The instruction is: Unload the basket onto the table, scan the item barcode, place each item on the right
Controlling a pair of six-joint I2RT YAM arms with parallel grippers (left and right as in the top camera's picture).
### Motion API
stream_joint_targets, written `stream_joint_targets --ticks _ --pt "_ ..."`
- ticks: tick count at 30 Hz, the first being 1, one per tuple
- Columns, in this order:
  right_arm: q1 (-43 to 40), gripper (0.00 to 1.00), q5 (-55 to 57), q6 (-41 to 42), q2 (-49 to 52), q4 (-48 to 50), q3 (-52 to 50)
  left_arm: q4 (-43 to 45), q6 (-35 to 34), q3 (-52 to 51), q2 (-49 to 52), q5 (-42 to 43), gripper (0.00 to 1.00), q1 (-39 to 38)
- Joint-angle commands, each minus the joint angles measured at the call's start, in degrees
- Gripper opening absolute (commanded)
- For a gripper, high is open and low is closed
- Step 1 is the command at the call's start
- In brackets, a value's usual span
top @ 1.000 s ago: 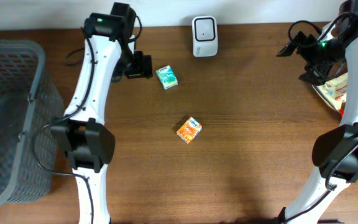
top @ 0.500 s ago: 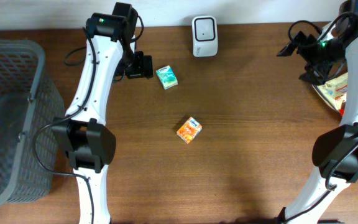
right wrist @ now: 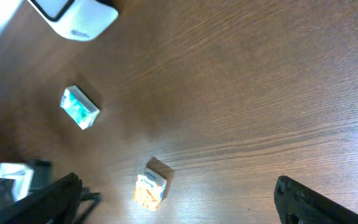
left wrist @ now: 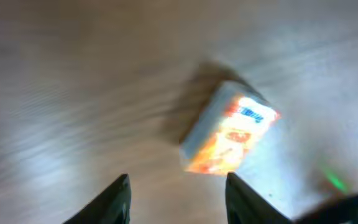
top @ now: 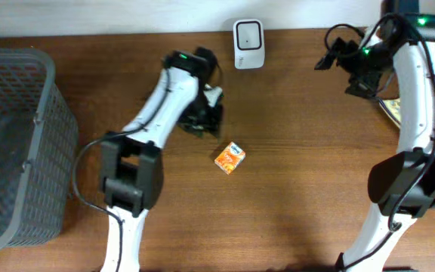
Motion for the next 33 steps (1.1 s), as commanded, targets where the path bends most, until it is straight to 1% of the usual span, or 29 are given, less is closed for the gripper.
stream_joint_targets --ticks 1,2,4,6,8,9,10,11,12,14,15,16,17,18,19,20,21,22,24,25,26,27,28,29,31,33 --pt "0.4 0.99 2.5 0.3 0.4 -0.5 0.0 4.5 1.9 -5.5 -0.1 2.9 0.52 -5.5" --pt "0.3 0.99 2.5 0.2 0.4 -1.2 0.0 6.2 1.8 -7.2 -0.1 2.9 0.52 -7.0" --pt "0.3 0.99 2.5 -3.1 0.4 -1.9 0.0 8.6 1.8 -10.6 -0.1 2.8 0.49 -8.6" --pt "0.3 0.99 2.5 -4.6 0.4 -2.6 0.0 9.2 1.6 -13.5 -0.1 0.5 0.46 -9.6" --pt "0.3 0.99 2.5 -4.6 0.4 -2.6 0.0 8.0 1.7 -14.1 -0.1 1.4 0.39 -9.8" --pt "0.3 0.99 2.5 -4.6 0.4 -2.6 0.0 7.3 1.7 -14.1 -0.1 3.7 0.37 -10.0" --pt "0.3 0.98 2.5 -4.6 0.4 -2.7 0.0 6.8 3.0 -14.1 -0.1 8.2 0.35 -10.4" --pt "0.3 0.99 2.5 -4.6 0.4 -2.9 0.0 6.5 6.0 -14.1 -0.1 12.6 0.33 -11.0" --pt "0.3 0.99 2.5 -5.1 0.4 -3.6 0.0 5.5 7.4 -13.3 -0.1 14.7 0.31 -11.3" --pt "0.4 0.99 2.4 -7.2 0.4 -4.9 0.0 0.7 8.1 -8.0 -0.1 12.6 0.33 -10.1" --pt "0.4 0.99 2.5 -7.3 0.4 -5.6 0.0 -1.8 8.1 -5.1 -0.1 10.2 0.35 -9.1" --pt "0.4 0.98 2.5 -7.3 0.4 -7.2 0.0 -4.4 8.0 -0.5 -0.1 5.1 0.5 -6.8" --pt "0.4 0.99 2.5 -7.3 0.4 -7.8 0.0 -5.0 8.0 0.6 -0.1 3.7 0.52 -5.4" --pt "0.4 0.98 2.6 -7.4 0.4 -8.0 0.0 -5.6 7.6 0.6 -0.1 4.7 0.47 -4.8" --pt "0.4 0.98 3.3 -7.5 0.4 -7.9 0.0 -5.8 7.6 -0.4 -0.1 6.9 0.37 -4.8" --pt "0.4 0.98 3.8 -7.5 0.4 -7.8 0.0 -5.4 7.6 -1.4 -0.1 7.5 0.31 -5.4" --pt "0.4 0.99 3.8 -7.5 0.4 -7.5 0.0 -3.2 7.0 -4.4 -0.1 7.5 0.24 -7.1" --pt "0.4 0.99 3.8 -7.5 0.4 -7.5 0.0 -0.9 4.9 -7.2 -0.1 7.6 0.18 -8.3" --pt "0.4 0.99 4.9 -7.5 0.4 -7.5 0.0 3.8 3.3 -12.8 0.0 7.6 0.03 -11.3" --pt "0.4 0.99 4.9 -7.5 0.4 -7.5 0.0 6.4 2.6 -15.0 0.0 7.5 0.0 -12.3" --pt "0.4 0.99 4.9 -7.5 0.4 -7.5 0.0 8.8 -0.9 -16.4 0.0 5.5 0.0 -12.7" --pt "0.4 0.99 4.9 -7.5 0.4 -7.5 0.0 9.8 -2.9 -16.9 0.0 3.3 0.0 -12.7" --pt "0.4 0.99 4.9 -7.6 0.4 -7.5 0.0 10.9 -5.8 -17.1 0.1 -2.2 0.0 -12.7" --pt "0.4 0.99 4.9 -8.2 0.4 -7.5 0.0 11.5 -7.2 -17.1 0.2 -5.1 0.0 -12.6" --pt "0.4 0.99 4.9 -8.8 0.4 -7.7 0.0 11.6 -9.5 -17.1 0.2 -6.0 0.0 -12.3" --pt "0.4 0.99 5.0 -8.8 0.4 -8.0 0.0 10.5 -13.4 -17.0 0.2 -8.8 0.0 -11.4"
